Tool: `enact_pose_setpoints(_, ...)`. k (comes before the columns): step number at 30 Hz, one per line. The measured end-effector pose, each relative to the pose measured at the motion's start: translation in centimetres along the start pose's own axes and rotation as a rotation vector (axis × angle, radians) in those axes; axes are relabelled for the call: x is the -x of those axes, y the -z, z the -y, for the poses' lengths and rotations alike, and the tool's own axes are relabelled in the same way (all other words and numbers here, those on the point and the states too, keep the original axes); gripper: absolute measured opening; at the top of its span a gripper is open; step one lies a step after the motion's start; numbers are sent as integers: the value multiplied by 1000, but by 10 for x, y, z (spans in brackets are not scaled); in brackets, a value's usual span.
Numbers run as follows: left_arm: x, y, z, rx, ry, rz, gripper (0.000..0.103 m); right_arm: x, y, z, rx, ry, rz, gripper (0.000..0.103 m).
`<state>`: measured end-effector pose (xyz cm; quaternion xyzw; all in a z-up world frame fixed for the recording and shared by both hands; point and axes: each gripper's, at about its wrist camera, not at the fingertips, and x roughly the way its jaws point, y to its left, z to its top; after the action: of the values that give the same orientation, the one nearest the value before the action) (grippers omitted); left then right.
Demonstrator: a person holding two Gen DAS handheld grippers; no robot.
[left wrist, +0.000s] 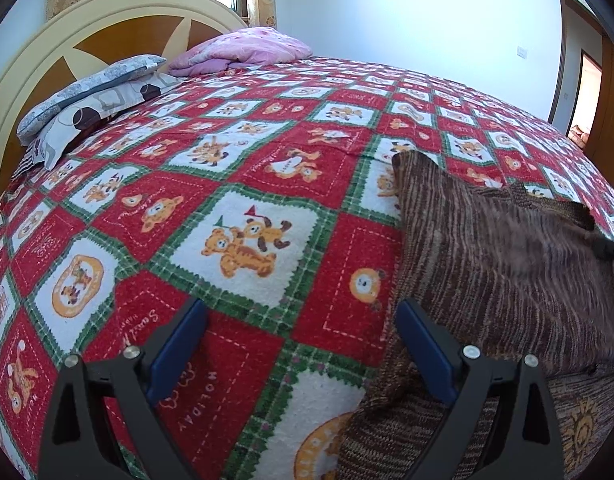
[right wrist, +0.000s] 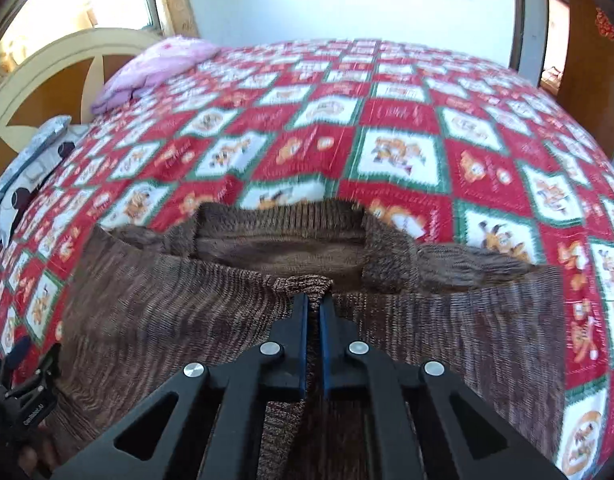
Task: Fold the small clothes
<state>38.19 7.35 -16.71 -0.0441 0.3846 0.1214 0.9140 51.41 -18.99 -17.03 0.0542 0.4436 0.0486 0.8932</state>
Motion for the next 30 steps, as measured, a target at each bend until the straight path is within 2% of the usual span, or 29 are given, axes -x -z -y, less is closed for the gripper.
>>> enact_pose_setpoints(2,-1,0,2,-10,-11,-6,99,1,2,1,27,-3,11,7)
enact_pose_setpoints(3,-1,0,2,-11,-12,-6,99,6,3,-1,39,5,14,15)
enact_pose_setpoints(4,0,0,1,-9,-10,-6,99,11,5,-1,43,12,14,33)
enact_pose_setpoints(6,3,-4,-1,-6,5,-20,99,31,15,-2,48,-11,39,47)
enact_pose_setpoints(8,9,-10,-4,3,18,-25,99,50,27,-9,74,-44,75,47)
enact_pose_setpoints(11,28,-25,5,-43,-22,87,102,62,43,-23,119,-67,106,47)
enact_pose_setpoints(15,20,-43,43,-143,47,54,103,56,56,-38,163,-116,103,47)
enact_pose_setpoints(18,-1,-42,71,-252,-76,56,103,54,62,-39,158,-107,100,47)
enact_pose_setpoints(19,-14,-40,74,-284,-119,23,103,55,63,-38,152,-111,105,47)
enact_pose_setpoints(20,-24,-38,72,-290,-136,-23,103,55,64,-36,145,-114,110,47)
enact_pose_setpoints(21,-25,-40,67,-267,-123,-32,103,56,65,-35,142,-112,112,47)
enact_pose_setpoints(23,-28,-40,57,-263,-207,-31,103,58,66,-32,129,-106,125,48)
enact_pose_setpoints(24,-30,-40,54,-275,-197,-35,103,60,65,-30,118,-111,133,48)
enact_pose_setpoints(26,-30,-41,40,-238,-156,-50,103,63,65,-27,96,-120,150,48)
enact_pose_setpoints(29,-29,-40,31,-231,-223,-27,103,69,68,-25,75,-137,170,49)
enact_pose_setpoints(30,-30,-40,28,-214,-218,-32,103,70,70,-25,76,-138,174,49)
